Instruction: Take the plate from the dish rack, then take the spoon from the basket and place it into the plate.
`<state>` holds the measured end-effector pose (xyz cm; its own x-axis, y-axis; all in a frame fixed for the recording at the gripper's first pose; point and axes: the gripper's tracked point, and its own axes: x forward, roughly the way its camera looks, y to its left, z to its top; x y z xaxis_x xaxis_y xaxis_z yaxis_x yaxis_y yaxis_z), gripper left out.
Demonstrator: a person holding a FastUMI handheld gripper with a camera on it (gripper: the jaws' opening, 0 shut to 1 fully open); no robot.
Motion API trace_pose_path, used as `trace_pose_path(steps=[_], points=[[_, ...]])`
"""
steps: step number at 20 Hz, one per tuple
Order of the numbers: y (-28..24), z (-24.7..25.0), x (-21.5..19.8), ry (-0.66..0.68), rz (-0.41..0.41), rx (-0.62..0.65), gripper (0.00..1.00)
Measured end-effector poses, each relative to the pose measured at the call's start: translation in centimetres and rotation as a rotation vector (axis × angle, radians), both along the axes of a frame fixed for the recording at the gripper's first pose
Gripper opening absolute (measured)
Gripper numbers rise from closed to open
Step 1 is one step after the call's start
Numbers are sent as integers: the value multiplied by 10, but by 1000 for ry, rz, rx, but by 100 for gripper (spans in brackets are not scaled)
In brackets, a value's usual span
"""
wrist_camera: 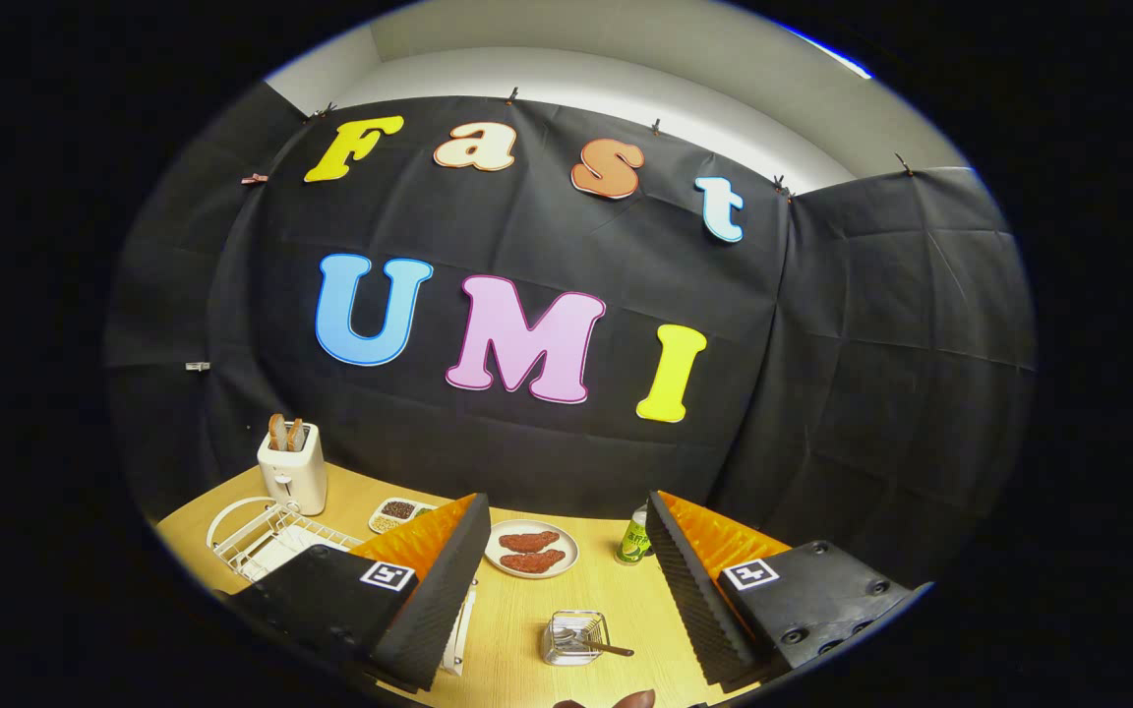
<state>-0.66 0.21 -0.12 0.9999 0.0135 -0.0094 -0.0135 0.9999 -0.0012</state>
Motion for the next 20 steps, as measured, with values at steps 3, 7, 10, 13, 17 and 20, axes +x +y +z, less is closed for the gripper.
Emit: trace_pose_path(steps=[3,7,10,13,17,20], points=[[1,-1,2,5,1,3,97],[6,-4,4,21,18,17,97],[27,-18,11,101,76,49,97],[50,-39,19,195,130,26,97],[87,-87,33,368,207,-4,98],[114,-118,45,468,229,26,98]])
